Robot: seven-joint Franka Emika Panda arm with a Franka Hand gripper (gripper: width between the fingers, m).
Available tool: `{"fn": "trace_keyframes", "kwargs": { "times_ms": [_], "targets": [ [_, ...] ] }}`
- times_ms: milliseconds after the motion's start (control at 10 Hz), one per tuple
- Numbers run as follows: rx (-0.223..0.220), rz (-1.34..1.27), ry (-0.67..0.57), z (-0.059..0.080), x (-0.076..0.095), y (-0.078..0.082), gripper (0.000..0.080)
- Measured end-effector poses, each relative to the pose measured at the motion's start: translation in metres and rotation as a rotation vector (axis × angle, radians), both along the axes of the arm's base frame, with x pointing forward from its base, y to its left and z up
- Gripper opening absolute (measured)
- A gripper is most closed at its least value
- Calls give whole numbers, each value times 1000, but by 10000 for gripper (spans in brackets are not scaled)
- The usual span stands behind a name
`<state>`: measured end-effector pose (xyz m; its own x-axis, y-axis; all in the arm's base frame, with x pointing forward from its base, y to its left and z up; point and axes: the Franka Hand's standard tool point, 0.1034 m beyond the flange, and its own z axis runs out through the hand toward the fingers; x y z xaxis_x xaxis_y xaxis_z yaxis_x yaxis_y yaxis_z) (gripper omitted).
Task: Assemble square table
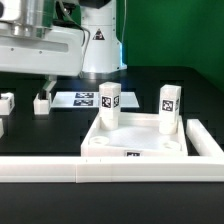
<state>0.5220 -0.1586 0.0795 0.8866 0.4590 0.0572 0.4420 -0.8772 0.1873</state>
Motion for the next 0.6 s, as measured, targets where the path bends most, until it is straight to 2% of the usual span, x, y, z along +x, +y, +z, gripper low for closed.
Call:
{"fn": "trace_keyframes", "kwargs": {
  "times_ms": [200,500,600],
  "targets": [
    [-4,6,-23,-4,-8,-2,649],
    [-3,2,-22,-5,-8,-2,649],
    [33,-131,5,-11,-20,1,649]
  ]
}}
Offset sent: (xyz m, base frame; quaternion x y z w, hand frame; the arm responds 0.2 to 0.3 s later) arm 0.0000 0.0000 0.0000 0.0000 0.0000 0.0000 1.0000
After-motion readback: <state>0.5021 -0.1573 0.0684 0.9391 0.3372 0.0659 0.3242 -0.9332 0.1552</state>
